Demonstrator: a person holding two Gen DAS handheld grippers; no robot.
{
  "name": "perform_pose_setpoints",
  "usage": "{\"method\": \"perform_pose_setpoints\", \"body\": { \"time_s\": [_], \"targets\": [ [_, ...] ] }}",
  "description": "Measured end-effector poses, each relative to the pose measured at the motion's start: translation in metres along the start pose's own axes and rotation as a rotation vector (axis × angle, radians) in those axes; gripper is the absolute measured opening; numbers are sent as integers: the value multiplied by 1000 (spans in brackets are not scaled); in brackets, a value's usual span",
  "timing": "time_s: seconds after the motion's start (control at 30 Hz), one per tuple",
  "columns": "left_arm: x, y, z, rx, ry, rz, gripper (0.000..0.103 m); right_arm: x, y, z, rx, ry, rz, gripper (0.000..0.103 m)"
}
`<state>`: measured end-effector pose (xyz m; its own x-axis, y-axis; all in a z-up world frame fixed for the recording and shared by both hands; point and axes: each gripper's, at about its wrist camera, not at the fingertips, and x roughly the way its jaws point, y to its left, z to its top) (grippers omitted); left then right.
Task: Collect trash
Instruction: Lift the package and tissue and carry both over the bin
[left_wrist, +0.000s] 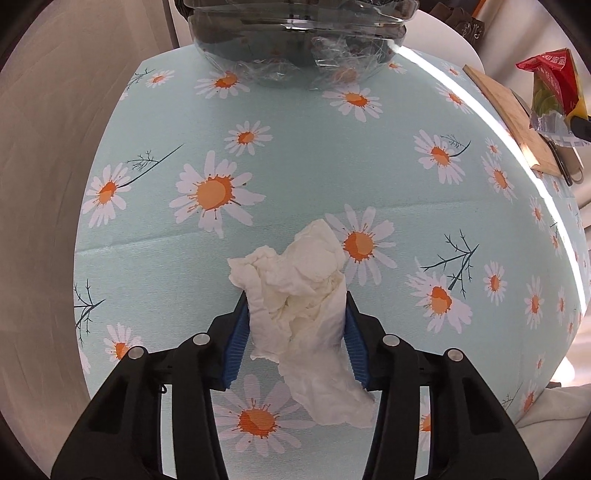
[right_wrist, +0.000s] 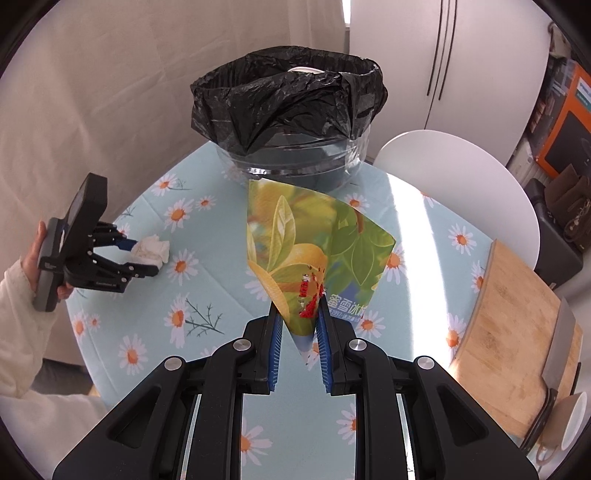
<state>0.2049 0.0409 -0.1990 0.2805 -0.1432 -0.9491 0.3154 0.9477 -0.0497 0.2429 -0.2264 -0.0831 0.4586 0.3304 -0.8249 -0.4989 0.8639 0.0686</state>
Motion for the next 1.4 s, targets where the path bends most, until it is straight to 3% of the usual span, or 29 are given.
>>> {"method": "perform_pose_setpoints", "body": {
  "time_s": [0.17, 0.57, 0.8, 1.1, 1.4],
  "targets": [
    [-14, -6, -4, 37, -22, 22, 48, -6, 2, -2, 11, -21, 5, 16],
    [-97, -10, 9, 83, -243, 80, 48, -32, 16, 1, 15, -109, 7, 16],
    [-140, -10, 20, 77, -362, -6, 48, -53, 23, 16, 4, -187, 19, 16],
    [-175, -10, 55, 93, -464, -38, 48, -65, 22, 51, -32, -239, 35, 16],
    [-179, -11, 107, 168, -514, -38, 48, -57, 8, 106, -31, -288, 64, 17]
  ]
}}
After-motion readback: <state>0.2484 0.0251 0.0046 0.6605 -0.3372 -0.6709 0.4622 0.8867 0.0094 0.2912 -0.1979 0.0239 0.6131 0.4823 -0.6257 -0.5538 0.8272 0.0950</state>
